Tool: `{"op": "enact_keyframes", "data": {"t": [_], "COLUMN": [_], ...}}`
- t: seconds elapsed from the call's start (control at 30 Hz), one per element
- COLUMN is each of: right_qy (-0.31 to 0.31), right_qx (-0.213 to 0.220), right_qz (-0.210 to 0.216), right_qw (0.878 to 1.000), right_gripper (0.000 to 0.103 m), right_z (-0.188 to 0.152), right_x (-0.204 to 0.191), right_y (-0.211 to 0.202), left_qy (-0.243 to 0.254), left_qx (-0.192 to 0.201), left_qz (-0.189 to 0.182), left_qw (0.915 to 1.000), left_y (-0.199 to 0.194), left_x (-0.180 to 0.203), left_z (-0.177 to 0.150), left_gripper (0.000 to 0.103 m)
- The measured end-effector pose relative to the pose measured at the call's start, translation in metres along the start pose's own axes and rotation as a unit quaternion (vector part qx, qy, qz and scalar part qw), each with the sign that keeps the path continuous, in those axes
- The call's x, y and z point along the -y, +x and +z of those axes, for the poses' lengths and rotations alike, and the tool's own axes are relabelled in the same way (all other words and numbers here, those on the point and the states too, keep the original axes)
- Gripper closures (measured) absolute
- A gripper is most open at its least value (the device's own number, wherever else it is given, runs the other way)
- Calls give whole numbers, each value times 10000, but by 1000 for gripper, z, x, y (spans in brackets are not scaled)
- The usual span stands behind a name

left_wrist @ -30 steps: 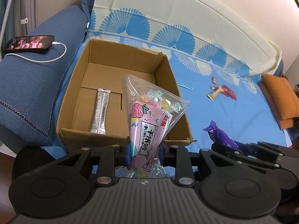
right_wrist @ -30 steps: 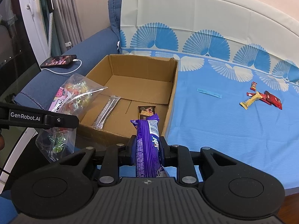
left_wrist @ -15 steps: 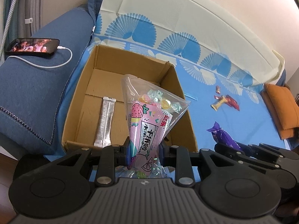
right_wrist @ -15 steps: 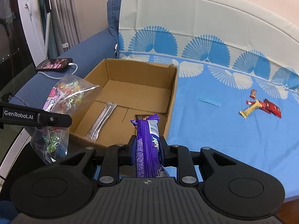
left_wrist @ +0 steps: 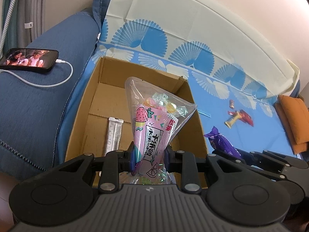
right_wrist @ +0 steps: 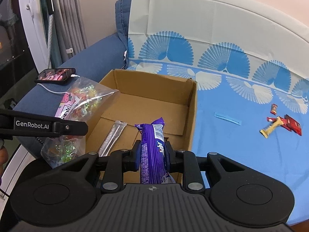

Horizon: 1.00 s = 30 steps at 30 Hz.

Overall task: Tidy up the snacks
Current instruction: 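Carry the pink candy bag and purple bar toward the box with both tools, then lower the candy bag into the box with left tool while right tool drops the purple bar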

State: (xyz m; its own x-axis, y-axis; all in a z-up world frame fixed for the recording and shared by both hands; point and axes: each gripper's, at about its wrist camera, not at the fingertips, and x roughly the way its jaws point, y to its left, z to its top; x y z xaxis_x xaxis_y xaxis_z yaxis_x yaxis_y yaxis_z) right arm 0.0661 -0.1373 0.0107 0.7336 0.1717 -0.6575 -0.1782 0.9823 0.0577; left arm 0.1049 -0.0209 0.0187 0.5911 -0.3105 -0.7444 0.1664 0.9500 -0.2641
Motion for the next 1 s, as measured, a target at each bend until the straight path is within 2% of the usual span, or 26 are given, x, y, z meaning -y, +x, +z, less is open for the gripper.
{"op": "enact_keyframes", "data": {"t": [0.4, 1.0], "right_qy": [7, 66], "right_qx": [-313, -824], "right_qz": [25, 6], "right_qw": [9995, 9966], "right_gripper": [77, 77], "right_z": [13, 12], "right_x": [5, 13], "right_y": [54, 119], "left_qy": [-144, -66], "left_qx": [-172, -534], "left_qz": [162, 324], "left_qw": [9996, 9980], "left_y": [50, 117], "left_x": [-12, -18], "left_z": [20, 34], "left_gripper": [72, 72]}}
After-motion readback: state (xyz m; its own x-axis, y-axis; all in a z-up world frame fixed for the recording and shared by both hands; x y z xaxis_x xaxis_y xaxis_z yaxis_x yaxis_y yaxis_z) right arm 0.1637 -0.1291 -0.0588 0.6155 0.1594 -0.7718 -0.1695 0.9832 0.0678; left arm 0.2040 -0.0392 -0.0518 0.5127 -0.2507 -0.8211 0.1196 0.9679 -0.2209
